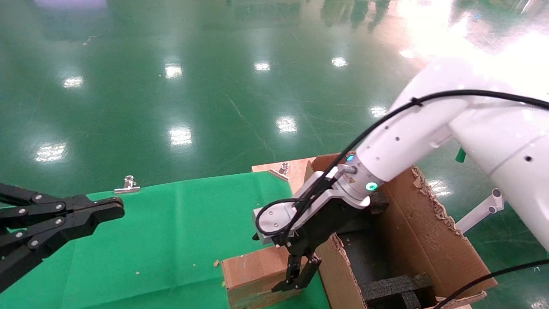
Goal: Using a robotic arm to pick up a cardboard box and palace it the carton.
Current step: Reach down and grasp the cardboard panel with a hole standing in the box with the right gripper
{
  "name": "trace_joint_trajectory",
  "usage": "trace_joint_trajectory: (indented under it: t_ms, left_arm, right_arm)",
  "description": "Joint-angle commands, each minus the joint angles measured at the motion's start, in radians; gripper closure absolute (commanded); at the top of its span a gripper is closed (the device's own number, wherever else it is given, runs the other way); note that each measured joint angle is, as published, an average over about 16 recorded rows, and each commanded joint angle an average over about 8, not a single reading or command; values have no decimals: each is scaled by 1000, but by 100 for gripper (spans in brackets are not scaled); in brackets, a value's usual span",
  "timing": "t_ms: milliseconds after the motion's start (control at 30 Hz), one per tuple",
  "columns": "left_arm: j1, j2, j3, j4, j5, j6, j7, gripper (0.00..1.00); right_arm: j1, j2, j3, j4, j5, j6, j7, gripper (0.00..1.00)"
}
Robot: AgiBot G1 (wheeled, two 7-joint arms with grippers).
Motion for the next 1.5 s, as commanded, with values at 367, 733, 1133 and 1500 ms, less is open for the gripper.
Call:
trace_joint_trajectory:
  t_ms: [367, 733, 1133, 1500]
  left_arm:
    - [0, 0, 0, 0, 0, 0, 0, 11]
    - [0, 0, 0, 0, 0, 0, 0, 0]
    - [0, 0, 0, 0, 0, 0, 0, 0]
    - [0, 0, 0, 0, 0, 0, 0, 0]
  right_arm:
    - [73, -110, -134, -92, -44, 5, -71, 0]
    - [87, -136, -166, -116, -53, 6, -87, 100]
    - [81, -126, -153, -107, -48, 6, -82, 100]
    - [79, -123, -149, -105, -46, 5, -81, 100]
